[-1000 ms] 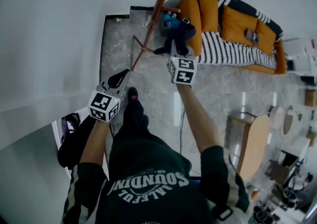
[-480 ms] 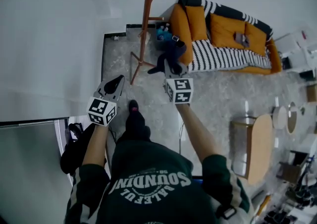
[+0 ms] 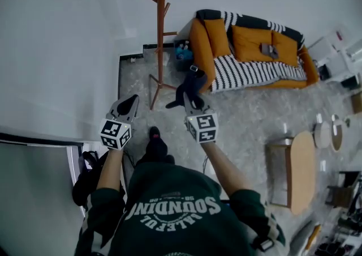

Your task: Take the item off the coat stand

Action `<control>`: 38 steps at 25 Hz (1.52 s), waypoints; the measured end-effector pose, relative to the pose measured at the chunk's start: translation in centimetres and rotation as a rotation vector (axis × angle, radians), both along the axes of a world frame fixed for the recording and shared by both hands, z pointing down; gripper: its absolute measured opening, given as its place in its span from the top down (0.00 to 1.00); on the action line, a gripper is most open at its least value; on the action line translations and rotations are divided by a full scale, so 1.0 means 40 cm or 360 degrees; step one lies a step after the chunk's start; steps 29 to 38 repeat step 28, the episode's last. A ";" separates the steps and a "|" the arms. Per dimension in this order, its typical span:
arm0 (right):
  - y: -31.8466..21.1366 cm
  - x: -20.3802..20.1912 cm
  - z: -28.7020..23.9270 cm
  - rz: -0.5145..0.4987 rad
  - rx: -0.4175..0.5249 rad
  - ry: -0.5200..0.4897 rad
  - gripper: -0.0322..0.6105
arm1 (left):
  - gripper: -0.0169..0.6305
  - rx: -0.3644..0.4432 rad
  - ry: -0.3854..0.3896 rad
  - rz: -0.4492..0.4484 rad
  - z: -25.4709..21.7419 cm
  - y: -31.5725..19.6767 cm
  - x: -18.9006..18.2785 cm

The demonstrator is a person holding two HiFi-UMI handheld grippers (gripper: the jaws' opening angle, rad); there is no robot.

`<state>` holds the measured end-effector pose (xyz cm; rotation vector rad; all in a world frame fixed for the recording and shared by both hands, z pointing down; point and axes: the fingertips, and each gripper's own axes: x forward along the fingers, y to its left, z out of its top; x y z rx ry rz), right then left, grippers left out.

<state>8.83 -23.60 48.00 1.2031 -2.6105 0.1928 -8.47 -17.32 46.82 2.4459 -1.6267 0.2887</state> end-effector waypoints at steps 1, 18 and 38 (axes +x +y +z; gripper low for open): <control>0.013 0.007 0.008 -0.0006 -0.0011 0.0018 0.92 | 0.97 0.0001 -0.0002 0.0000 -0.002 0.003 -0.001; 0.053 0.032 0.025 -0.0031 0.0005 0.0044 0.92 | 0.97 0.0012 0.0001 -0.0016 -0.005 0.015 0.011; 0.027 0.035 0.018 -0.0042 -0.0002 0.0053 0.92 | 0.97 -0.0005 0.0005 -0.0007 -0.011 -0.011 0.022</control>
